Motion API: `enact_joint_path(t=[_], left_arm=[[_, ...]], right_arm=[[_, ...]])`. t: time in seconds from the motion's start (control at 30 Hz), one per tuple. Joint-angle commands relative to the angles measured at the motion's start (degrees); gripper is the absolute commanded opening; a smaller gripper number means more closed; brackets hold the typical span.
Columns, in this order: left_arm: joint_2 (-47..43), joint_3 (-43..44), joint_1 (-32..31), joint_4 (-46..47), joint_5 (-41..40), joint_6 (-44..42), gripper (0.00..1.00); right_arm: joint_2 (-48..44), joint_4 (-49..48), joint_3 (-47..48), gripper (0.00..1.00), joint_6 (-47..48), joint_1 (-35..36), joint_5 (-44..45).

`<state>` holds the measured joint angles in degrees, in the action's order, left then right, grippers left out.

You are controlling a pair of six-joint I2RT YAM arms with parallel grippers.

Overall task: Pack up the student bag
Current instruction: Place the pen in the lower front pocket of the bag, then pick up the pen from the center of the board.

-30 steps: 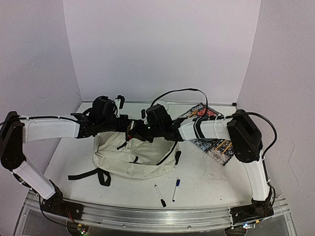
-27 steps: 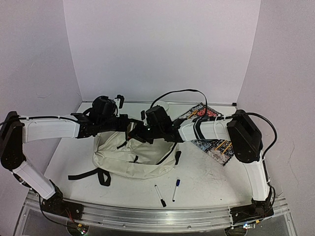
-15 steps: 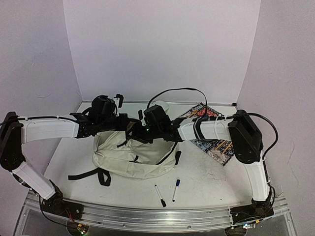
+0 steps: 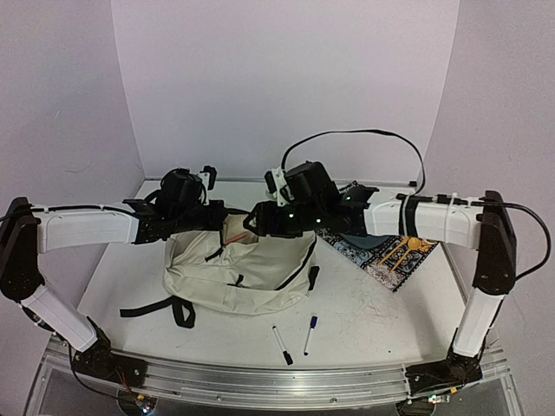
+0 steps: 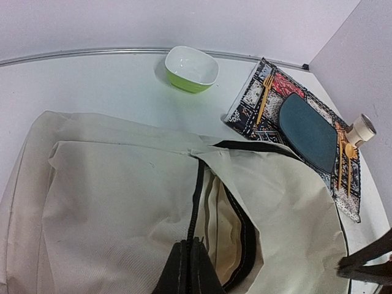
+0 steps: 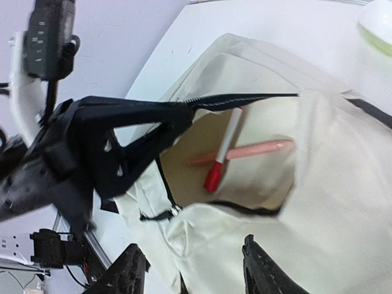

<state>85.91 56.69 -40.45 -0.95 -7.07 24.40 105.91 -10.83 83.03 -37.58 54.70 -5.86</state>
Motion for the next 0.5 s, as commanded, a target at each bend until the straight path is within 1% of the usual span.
enact_joint_path(t=[0.0, 0.13, 0.27, 0.47], left_arm=[[-3.28, -0.08, 0.46, 4.2, -1.25, 0.65, 0.0], [-3.38, -0.21, 0.46, 4.17, -1.34, 0.45, 0.0], [-3.35, -0.27, 0.45, 4.19, -1.46, 0.3, 0.0], [-3.31, -0.76, 0.43, 4.24, -1.94, 0.43, 0.0]], right_arm=[[-6.92, 7.8, -4.94, 0.56, 3.0, 0.45, 3.9], [-11.77, 13.78, -9.49, 0.57, 2.32, 1.4, 7.18], [-15.38, 19.27, -13.51, 0.57, -0.44, 2.78, 9.43], [-16.56, 28.65, -16.52, 0.57, -6.44, 6.67, 13.23]])
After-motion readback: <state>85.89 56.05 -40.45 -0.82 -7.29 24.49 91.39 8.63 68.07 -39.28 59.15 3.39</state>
